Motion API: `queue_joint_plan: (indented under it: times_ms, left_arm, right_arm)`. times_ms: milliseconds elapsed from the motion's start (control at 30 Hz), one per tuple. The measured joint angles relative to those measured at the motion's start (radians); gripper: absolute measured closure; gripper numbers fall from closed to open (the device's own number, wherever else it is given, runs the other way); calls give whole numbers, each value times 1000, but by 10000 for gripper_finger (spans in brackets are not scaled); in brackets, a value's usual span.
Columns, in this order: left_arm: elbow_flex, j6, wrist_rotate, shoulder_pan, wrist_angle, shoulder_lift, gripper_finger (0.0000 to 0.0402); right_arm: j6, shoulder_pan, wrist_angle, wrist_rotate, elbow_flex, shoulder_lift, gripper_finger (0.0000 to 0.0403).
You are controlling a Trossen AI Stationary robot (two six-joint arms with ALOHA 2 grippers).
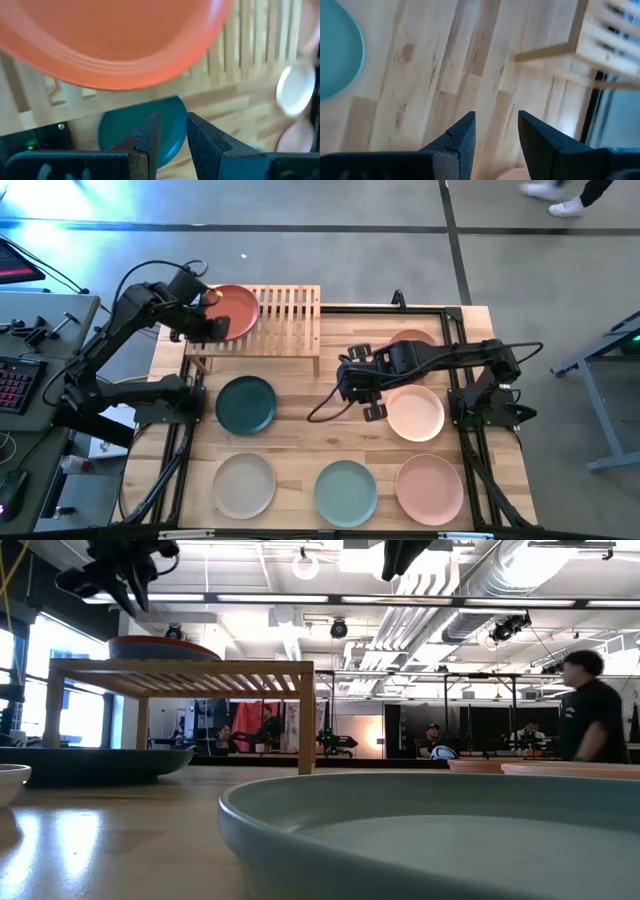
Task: Place and stack plates onto a shelf
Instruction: Stack the light pink plate on the top of the orange plate
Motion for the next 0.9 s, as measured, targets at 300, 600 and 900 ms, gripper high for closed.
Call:
queue_joint_plan:
  times_ms: [300,600,900]
  left_arm:
    - [0,64,-1,-228,75,0,319]
    - [0,87,-55,-449,138,0,319]
    - [0,83,-102,-589,173,1,319]
  right_arm:
    - [336,-67,-82,-147,-79,0,279]
    - [600,-20,-99,-315,-262,1,279]
    - [851,92,3,-334,-362,1,279]
